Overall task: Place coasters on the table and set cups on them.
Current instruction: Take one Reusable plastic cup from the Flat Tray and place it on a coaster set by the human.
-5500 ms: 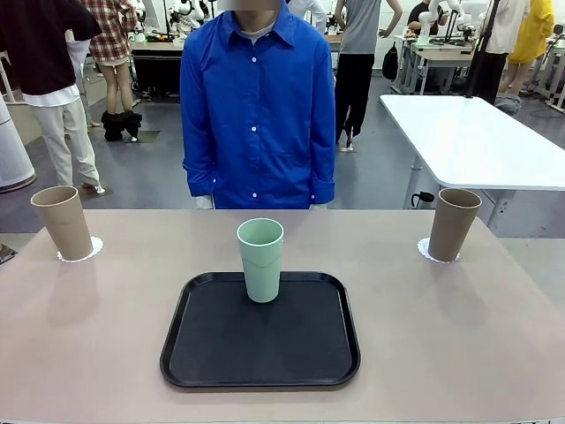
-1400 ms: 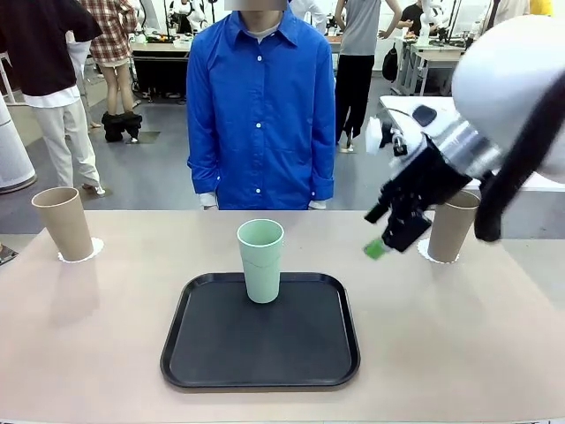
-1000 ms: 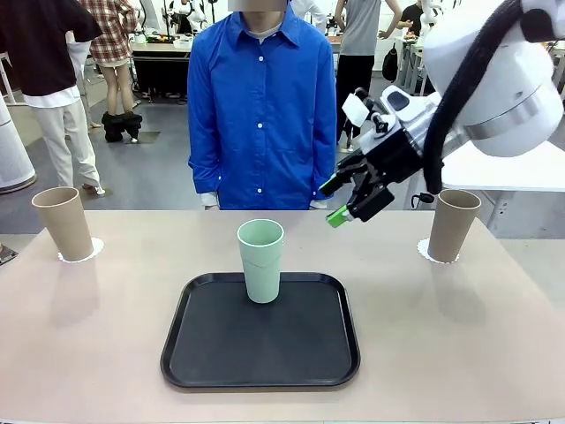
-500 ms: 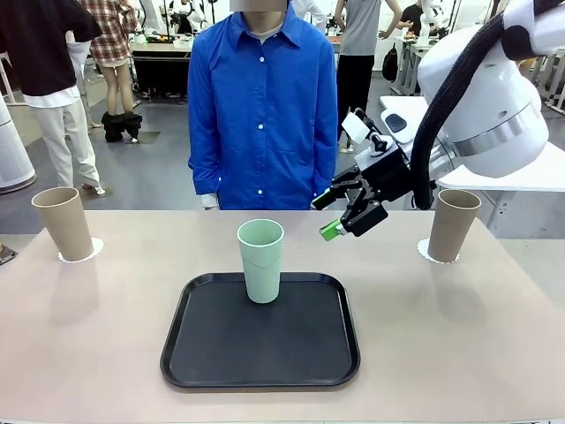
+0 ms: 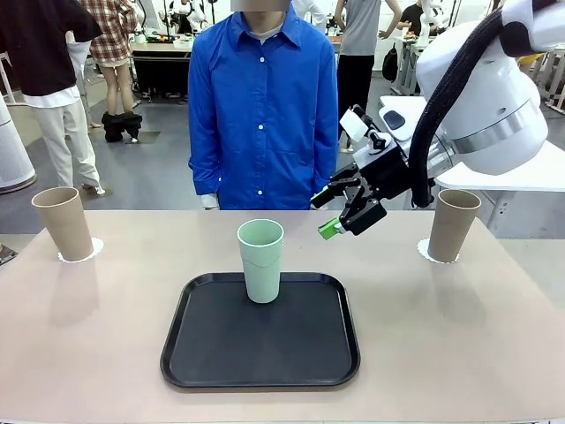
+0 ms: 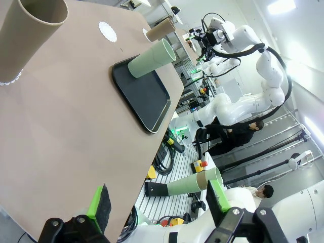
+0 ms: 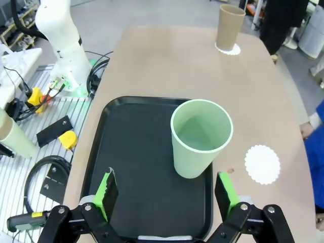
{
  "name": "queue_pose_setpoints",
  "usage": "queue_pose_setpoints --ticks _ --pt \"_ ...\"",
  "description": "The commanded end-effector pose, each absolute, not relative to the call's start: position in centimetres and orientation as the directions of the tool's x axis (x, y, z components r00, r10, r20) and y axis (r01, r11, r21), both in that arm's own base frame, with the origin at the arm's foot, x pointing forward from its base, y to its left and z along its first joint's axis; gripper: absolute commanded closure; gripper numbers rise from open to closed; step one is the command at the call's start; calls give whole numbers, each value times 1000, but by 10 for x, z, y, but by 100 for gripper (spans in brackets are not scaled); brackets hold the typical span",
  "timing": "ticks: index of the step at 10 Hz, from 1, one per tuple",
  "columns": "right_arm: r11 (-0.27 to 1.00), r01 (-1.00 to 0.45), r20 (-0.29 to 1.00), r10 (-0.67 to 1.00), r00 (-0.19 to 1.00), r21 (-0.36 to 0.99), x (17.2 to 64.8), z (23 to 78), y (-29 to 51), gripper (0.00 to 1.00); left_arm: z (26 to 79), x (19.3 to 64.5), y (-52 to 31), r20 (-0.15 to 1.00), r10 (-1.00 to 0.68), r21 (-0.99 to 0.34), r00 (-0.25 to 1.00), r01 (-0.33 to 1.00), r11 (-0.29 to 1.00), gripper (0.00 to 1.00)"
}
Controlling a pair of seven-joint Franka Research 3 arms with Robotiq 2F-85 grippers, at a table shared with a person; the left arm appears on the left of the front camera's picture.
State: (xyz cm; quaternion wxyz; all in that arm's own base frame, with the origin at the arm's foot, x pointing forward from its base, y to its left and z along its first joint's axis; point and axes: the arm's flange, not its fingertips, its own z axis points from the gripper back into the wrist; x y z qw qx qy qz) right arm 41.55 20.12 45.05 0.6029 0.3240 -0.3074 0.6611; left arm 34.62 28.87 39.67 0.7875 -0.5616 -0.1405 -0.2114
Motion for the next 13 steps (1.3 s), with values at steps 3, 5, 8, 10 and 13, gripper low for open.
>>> queue_pose_setpoints --ticks 3,5,8,10,13 --pt "-91 -993 902 418 -112 -81 425 389 165 0 399 346 289 457 -174 -825 872 489 284 0" --pt "3 -998 939 340 -55 -59 430 358 154 0 399 346 289 457 -174 -825 872 489 284 0" --pt "45 -999 960 280 32 20 435 332 168 0 399 346 289 457 -174 -825 872 489 284 0" --pt "-11 -999 961 272 48 53 440 328 178 0 399 346 289 457 -174 -825 872 489 284 0" --pt "9 -999 956 289 53 52 431 327 172 0 399 346 289 457 -174 -825 872 489 284 0"
